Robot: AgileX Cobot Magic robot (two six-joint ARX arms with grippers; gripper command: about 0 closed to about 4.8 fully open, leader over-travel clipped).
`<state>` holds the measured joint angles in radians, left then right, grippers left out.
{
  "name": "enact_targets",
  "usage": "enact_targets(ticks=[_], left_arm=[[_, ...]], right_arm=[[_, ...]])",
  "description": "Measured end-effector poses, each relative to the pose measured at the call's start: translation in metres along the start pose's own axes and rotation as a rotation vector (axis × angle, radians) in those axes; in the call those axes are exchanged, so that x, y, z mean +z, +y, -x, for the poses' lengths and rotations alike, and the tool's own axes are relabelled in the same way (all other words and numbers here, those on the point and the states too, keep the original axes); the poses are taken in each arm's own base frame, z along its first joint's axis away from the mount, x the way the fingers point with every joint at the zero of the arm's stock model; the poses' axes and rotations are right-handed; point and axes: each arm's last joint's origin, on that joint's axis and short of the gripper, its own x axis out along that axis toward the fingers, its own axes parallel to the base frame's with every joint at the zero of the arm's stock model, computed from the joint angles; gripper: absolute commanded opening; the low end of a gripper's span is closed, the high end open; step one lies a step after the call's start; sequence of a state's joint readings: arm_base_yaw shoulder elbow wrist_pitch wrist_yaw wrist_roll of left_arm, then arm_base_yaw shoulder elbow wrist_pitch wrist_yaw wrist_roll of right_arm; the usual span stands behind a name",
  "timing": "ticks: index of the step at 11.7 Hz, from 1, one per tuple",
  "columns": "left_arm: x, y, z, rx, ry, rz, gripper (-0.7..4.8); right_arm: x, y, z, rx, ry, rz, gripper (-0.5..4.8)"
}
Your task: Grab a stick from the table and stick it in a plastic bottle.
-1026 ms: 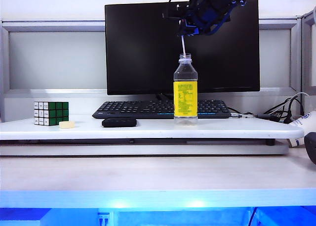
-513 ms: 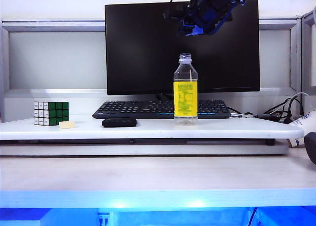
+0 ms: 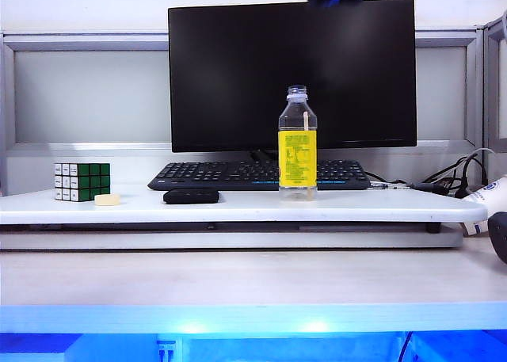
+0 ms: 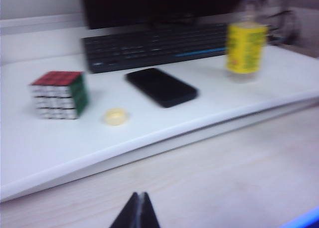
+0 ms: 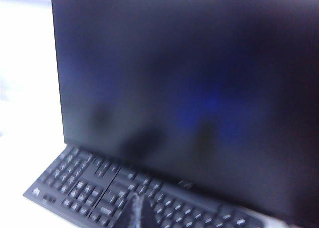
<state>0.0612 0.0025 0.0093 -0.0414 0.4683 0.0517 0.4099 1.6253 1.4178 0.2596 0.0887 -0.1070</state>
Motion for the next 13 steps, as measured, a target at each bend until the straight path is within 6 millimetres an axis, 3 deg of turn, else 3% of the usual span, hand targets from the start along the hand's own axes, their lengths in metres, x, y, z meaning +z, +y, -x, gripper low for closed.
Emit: enact_targets(ticks=[2,4,8,10,13], left_arm=[[0.0,0.002,0.0,0.063,0.004,0.0,-0.06],[-0.004,0.004,0.0,0.151,0.042,0.014,-0.06],[-0.01,0.007,0.002,0.26,0.113,0.034,-0.06],[-0.011,0.009,0.002,0.326,0.121,0.033,-0.06],[-0.011,0.01,0.003,0.354,0.127,0.033,-0.06]], right_arm=[[0.01,-0.011,0.012,-0.02,0.02,0.002,-0.06],[0.007,-0.03,0.029,-0.068,0.083,0.006,-0.06],[-0.02,-0.054,0.074,-0.148,0.143,-0.02,-0.06],[-0.045,-0.058,0.099,-0.178,0.179,-0.045,-0.06],[-0.066,-0.064,0.13,-0.226,0.17,-0.071,-0.06]])
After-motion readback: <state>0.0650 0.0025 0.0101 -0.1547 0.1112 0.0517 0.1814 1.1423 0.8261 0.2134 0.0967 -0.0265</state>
